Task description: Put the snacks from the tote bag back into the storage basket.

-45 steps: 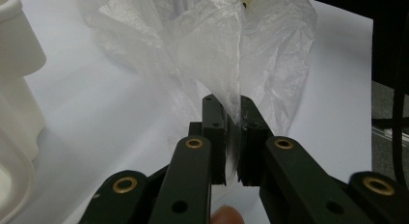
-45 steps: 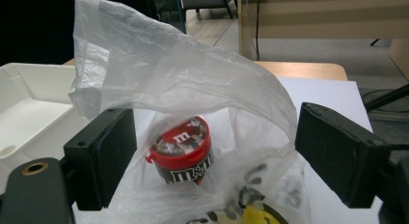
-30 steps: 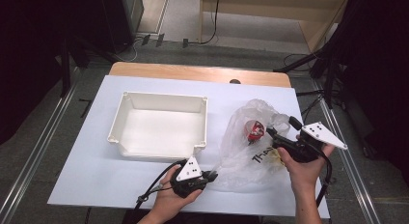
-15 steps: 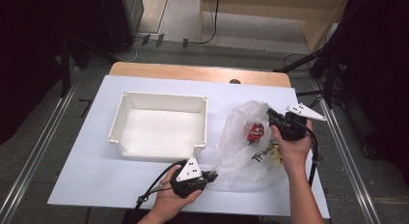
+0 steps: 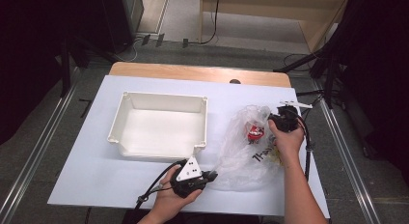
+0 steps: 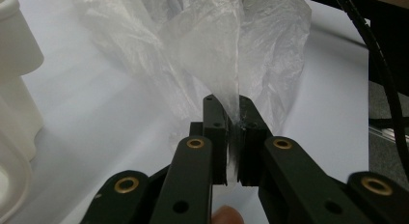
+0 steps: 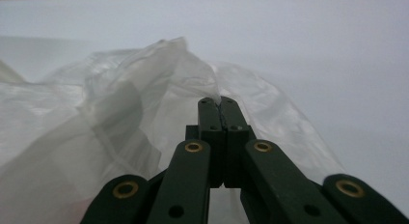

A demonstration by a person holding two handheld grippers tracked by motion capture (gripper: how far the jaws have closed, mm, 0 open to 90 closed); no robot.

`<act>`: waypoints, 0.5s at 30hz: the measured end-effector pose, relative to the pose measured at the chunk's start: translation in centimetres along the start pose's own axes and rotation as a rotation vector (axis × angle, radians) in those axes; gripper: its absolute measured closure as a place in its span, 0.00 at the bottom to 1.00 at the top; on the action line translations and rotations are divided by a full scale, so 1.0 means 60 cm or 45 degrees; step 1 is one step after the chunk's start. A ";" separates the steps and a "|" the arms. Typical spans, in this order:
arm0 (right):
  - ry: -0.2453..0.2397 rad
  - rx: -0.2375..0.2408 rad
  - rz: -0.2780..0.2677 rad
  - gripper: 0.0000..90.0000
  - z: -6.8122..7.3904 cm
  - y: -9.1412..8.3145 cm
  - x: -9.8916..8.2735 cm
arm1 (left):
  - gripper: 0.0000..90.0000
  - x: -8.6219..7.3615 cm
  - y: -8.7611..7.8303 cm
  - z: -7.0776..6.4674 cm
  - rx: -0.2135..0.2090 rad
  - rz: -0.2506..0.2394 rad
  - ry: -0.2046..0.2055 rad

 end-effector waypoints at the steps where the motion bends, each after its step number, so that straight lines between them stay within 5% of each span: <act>1: 0.009 -0.026 0.027 1.00 -0.009 0.006 -0.006 | 0.96 0.000 0.000 0.000 0.000 -0.003 -0.001; 5: 0.024 -0.099 0.100 1.00 -0.033 0.022 -0.027 | 0.96 0.000 0.000 0.000 0.001 -0.001 -0.001; 8: 0.058 -0.061 0.087 0.98 -0.035 0.017 -0.030 | 0.95 0.001 0.000 0.000 0.001 -0.007 -0.002; 11: 0.077 -0.016 0.016 0.72 -0.028 -0.001 -0.021 | 0.91 0.001 -0.001 0.000 0.002 -0.008 -0.002; 15: 0.015 0.011 -0.088 0.54 -0.008 -0.049 -0.009 | 0.85 0.002 -0.003 -0.002 0.015 -0.021 0.032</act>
Point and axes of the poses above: each handheld gripper's, and its own axes: y roughly forward along the jaws, x roughly out of its top, z roughly to its left, the point moved 10 cm from there along y, roughly forward along the jaws, and after that the axes turned 7 degrees about y, right-handed, at the moved point
